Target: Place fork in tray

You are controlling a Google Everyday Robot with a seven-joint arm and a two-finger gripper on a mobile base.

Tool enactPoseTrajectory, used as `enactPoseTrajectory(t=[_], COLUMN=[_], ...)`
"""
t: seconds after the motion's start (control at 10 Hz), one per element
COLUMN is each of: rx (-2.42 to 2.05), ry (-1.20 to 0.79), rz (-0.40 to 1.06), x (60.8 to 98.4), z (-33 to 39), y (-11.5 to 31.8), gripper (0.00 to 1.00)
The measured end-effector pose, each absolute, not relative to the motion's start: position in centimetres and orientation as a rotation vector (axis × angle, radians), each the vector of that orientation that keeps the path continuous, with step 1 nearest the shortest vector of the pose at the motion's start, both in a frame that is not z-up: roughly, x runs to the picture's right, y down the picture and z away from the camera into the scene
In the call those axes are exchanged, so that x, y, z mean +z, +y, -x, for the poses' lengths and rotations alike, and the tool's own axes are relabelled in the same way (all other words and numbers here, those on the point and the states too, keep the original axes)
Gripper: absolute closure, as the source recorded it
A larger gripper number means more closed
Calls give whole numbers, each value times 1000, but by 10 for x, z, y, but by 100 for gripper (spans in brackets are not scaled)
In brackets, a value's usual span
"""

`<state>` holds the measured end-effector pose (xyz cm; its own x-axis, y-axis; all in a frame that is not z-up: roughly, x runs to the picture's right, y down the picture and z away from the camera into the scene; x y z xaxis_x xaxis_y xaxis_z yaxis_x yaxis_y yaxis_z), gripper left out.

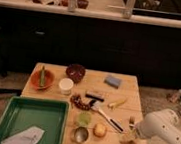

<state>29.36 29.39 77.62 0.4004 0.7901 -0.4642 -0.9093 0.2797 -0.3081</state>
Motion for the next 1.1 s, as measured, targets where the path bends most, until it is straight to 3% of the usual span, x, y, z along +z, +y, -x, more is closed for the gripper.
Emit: enactPoseTrajectory(t=[0.4, 1.0, 1.1], rx=[1157, 1114, 1107], ry=[134, 136, 139], rz=[542, 561, 564], x=[777, 793, 794], z=[-290, -286, -285], y=[296, 302, 303], gripper=[20, 20, 24])
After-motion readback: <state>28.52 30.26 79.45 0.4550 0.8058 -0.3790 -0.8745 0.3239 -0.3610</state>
